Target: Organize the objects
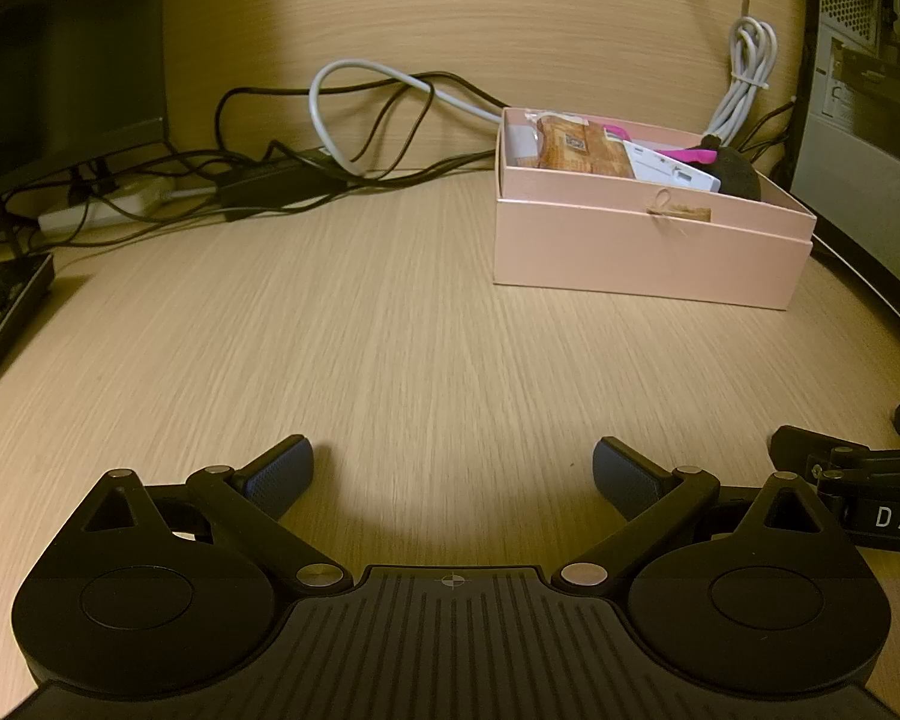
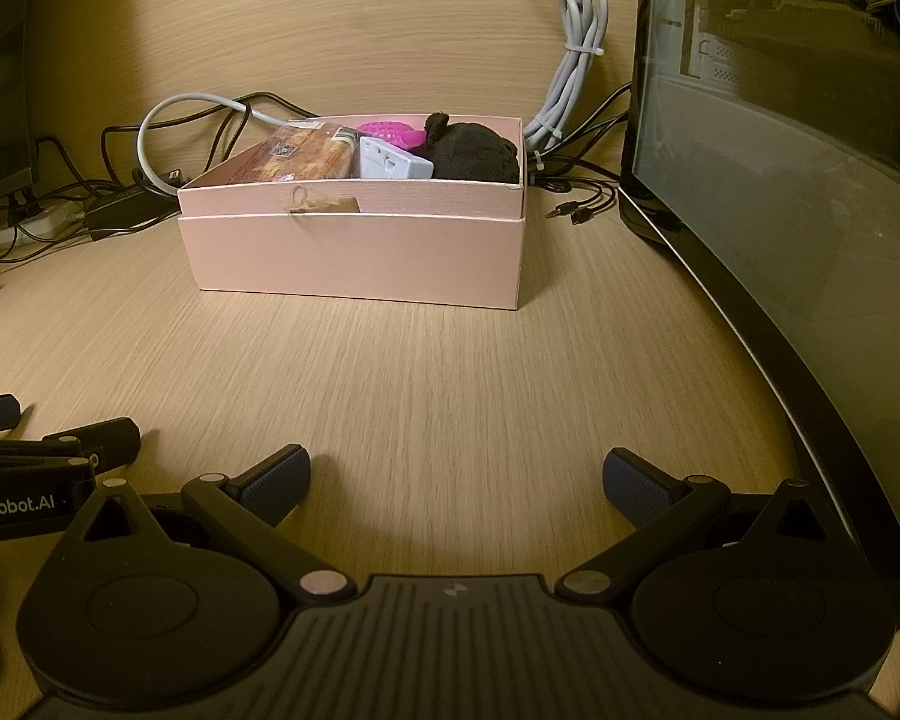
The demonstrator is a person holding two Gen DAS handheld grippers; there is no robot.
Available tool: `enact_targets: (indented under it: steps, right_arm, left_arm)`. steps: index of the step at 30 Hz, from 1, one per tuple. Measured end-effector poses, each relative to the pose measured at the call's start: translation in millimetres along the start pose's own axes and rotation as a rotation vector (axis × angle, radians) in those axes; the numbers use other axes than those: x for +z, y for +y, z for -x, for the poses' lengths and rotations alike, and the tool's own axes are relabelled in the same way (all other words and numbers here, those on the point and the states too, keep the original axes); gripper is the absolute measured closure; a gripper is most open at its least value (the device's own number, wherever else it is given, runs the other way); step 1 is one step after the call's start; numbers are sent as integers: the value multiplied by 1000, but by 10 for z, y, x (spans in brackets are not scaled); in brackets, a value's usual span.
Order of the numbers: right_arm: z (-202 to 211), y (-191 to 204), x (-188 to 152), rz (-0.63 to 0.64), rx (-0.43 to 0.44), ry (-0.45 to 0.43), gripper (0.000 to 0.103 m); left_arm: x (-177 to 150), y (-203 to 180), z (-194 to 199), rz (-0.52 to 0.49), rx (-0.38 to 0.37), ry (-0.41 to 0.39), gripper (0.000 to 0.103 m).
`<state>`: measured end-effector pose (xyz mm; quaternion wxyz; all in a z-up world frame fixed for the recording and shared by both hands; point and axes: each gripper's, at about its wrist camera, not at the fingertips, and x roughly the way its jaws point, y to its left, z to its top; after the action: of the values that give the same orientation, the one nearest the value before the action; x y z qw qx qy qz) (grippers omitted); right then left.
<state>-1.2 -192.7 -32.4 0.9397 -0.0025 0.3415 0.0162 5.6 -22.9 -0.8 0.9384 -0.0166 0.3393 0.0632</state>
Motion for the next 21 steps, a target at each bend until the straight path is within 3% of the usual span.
enact_targets:
  steps: [21]
  right_arm:
    - [1, 4, 0, 0, 0, 0, 0]
  left_arm:
    - [-26, 1, 29, -15, -20, -1, 1]
